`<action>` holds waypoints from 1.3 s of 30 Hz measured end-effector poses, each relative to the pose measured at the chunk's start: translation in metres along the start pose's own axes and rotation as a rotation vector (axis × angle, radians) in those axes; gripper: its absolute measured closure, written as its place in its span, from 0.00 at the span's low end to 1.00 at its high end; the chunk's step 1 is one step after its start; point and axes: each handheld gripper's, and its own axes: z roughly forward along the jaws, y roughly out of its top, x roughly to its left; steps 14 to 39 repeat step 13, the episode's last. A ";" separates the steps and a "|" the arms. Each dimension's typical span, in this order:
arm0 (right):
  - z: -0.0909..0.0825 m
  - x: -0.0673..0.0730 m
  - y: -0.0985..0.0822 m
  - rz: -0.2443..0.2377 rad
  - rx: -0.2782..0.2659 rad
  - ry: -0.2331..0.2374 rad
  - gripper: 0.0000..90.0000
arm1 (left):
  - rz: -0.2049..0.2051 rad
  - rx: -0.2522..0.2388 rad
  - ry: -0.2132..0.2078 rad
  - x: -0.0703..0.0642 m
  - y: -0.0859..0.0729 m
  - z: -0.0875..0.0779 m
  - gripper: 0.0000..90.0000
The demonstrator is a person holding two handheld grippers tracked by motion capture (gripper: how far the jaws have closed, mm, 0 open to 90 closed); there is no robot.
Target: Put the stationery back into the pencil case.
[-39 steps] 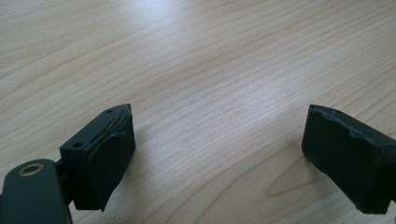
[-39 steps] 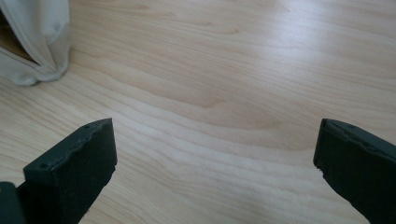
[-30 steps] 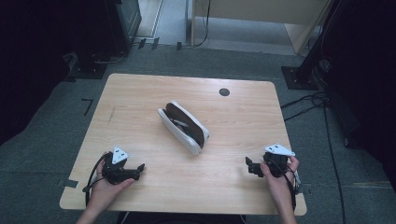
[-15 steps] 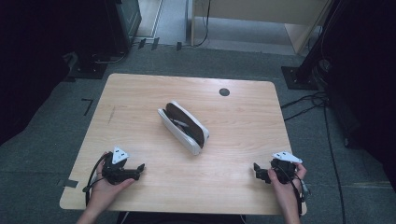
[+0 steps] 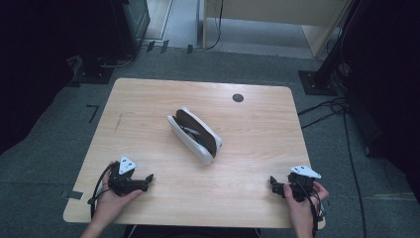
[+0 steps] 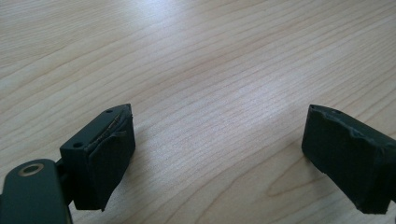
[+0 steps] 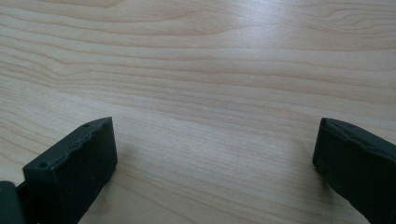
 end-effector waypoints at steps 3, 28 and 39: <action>0.000 0.000 0.000 0.000 0.000 0.000 0.00 | 0.000 0.000 0.000 0.000 0.000 0.000 0.11; 0.002 0.005 0.001 0.030 -0.003 -0.033 0.00 | -0.022 0.001 0.021 0.001 0.000 0.000 0.11; 0.002 0.005 0.001 0.030 -0.003 -0.033 0.00 | -0.022 0.001 0.021 0.001 0.000 0.000 0.11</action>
